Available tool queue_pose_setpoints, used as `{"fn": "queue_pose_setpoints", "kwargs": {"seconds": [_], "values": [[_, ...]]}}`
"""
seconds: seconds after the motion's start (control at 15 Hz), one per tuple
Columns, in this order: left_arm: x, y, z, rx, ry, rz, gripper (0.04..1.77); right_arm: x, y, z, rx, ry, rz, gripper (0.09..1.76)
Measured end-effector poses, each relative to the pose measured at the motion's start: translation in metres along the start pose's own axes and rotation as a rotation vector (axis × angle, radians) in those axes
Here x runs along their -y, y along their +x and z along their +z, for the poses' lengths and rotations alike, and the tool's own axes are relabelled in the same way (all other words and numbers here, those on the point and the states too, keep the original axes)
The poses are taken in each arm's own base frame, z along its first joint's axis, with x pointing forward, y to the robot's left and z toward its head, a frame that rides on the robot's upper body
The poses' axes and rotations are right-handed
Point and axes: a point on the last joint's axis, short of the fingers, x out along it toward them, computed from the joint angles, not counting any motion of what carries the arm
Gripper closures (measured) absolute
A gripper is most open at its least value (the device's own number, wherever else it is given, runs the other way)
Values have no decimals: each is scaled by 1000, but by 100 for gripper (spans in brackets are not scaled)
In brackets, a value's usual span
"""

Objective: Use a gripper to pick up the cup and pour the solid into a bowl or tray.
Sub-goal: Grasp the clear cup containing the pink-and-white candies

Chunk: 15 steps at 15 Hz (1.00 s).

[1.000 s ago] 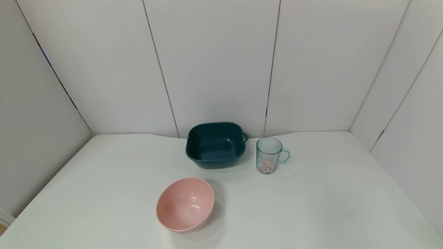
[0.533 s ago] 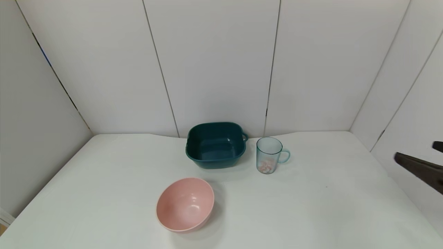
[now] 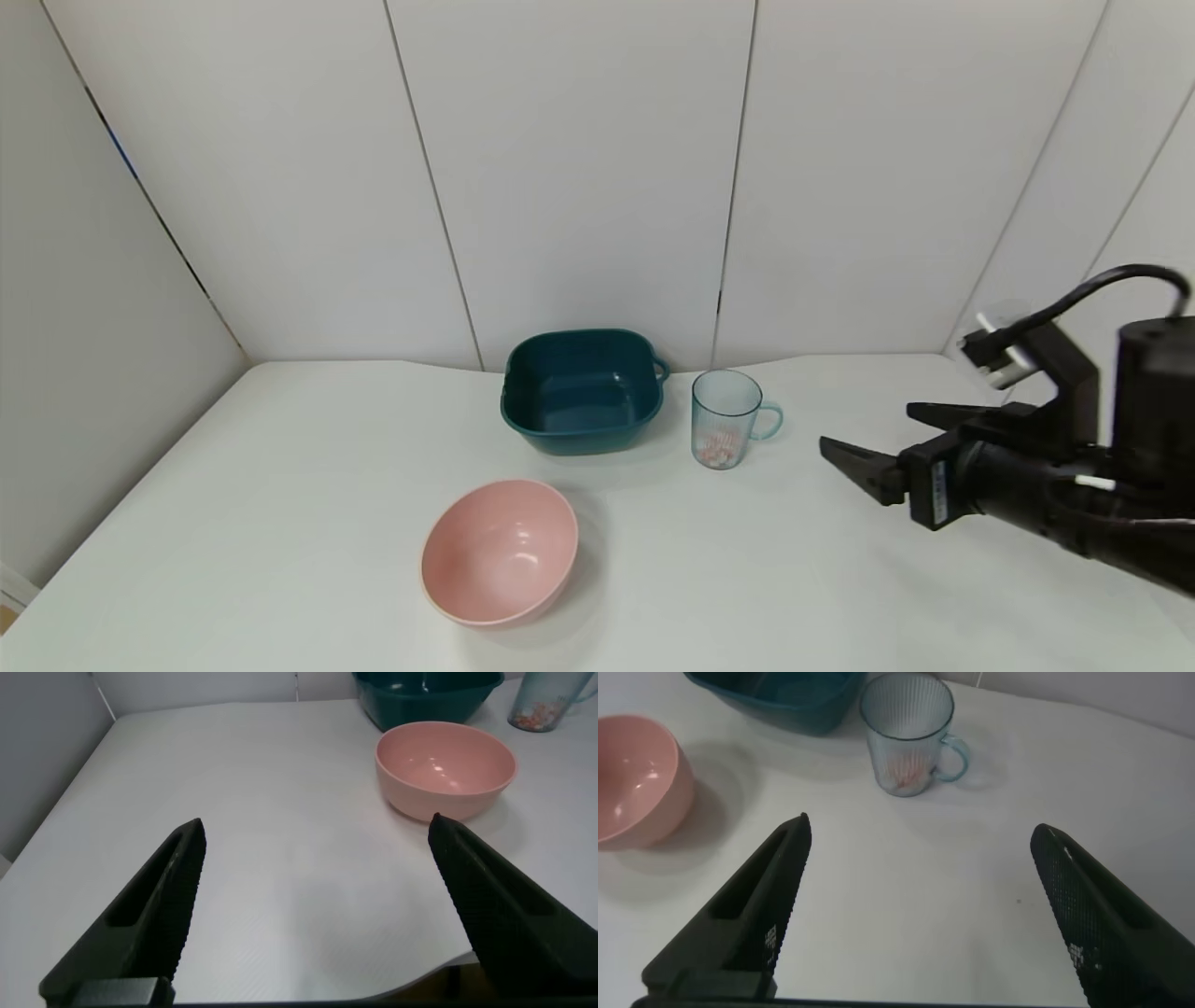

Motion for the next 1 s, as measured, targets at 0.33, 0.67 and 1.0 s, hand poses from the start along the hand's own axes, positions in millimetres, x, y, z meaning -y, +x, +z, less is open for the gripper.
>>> {"fn": "queue_pose_setpoints", "kwargs": {"seconds": [0.33, 0.67, 1.0], "values": [[0, 0, 0, 0, 0, 0, 9, -36, 67, -22, -50, 1, -30, 14], [0, 0, 0, 0, 0, 0, 9, -52, 119, -31, -56, 71, -121, 14], [0, 0, 0, 0, 0, 0, 9, -57, 151, -43, -48, 99, -217, 14]]}}
